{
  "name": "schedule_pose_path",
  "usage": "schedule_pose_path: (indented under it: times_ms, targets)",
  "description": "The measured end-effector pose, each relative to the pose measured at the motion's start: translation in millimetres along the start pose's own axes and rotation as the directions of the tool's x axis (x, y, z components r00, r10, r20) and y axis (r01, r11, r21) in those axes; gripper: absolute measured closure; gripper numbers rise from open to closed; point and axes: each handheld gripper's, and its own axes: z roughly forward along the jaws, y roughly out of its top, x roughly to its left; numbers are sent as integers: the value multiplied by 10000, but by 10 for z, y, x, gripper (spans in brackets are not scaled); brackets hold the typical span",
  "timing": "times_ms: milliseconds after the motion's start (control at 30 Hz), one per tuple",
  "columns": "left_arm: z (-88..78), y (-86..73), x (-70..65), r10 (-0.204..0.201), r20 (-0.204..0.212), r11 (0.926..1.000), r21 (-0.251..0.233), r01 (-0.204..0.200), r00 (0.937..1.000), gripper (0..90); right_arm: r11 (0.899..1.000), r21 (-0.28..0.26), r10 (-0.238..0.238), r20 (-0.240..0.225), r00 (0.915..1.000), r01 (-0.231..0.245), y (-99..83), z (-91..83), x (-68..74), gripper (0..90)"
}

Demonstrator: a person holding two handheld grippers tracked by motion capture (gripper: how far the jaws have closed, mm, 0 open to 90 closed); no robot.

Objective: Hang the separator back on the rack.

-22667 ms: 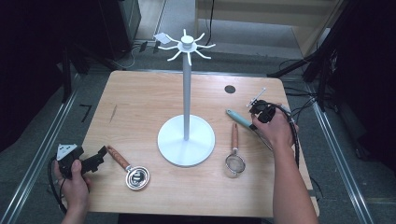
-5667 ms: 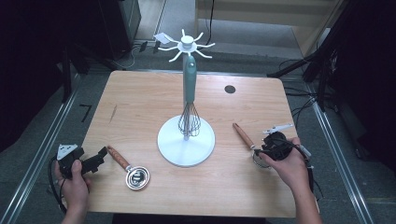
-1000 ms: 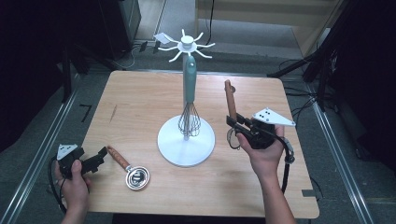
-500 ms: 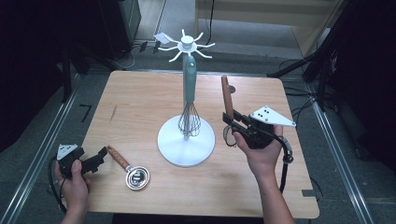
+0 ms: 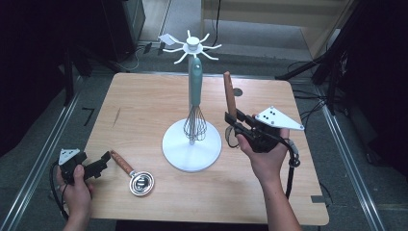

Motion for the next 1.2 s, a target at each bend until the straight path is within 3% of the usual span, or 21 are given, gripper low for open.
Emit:
schedule_pose_path:
  times_ms: [1200]
  targets:
    - [0,0,0,17,6,10000,13,-17,10000,80,9933,-1125,-279,-237,9993,251,361,-96,245,713]
